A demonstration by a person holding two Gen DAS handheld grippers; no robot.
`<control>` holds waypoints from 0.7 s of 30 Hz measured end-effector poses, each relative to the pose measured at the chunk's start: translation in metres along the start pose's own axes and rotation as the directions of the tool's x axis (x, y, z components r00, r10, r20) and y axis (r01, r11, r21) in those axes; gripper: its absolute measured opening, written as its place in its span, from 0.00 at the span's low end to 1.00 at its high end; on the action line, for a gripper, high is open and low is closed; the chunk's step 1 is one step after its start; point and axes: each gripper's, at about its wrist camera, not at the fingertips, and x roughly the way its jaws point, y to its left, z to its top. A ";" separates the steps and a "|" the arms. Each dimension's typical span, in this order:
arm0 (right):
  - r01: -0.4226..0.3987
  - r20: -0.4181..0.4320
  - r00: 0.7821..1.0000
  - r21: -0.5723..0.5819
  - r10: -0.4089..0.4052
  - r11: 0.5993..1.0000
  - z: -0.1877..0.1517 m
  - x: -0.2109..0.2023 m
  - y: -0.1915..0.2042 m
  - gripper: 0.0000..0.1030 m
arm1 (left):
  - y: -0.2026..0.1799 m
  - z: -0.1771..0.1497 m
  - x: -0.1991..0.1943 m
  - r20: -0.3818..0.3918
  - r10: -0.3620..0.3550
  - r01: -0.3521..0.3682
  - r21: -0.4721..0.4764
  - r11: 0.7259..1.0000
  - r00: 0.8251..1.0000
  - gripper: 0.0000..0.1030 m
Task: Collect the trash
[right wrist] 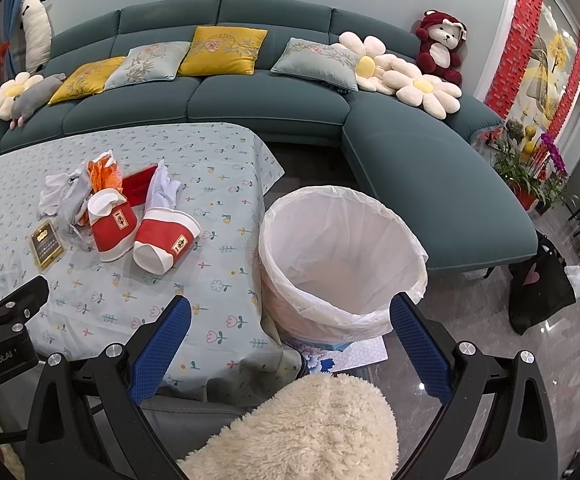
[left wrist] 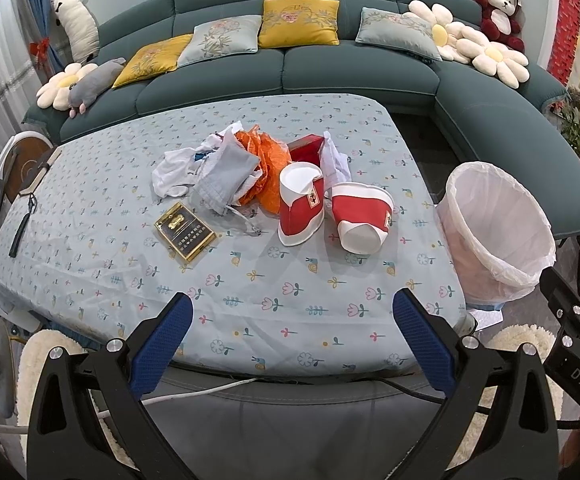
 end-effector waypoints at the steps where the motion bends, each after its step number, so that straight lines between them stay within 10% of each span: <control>1: 0.001 0.000 1.000 0.000 -0.001 1.000 0.000 0.000 0.000 0.93 | -0.001 0.000 0.000 0.001 0.002 -0.002 0.001 1.000 1.000 0.93; 21: -0.002 0.000 1.000 0.004 0.002 1.000 0.000 0.001 0.000 0.93 | 0.001 -0.003 0.001 -0.025 0.006 -0.007 -0.030 1.000 1.000 0.93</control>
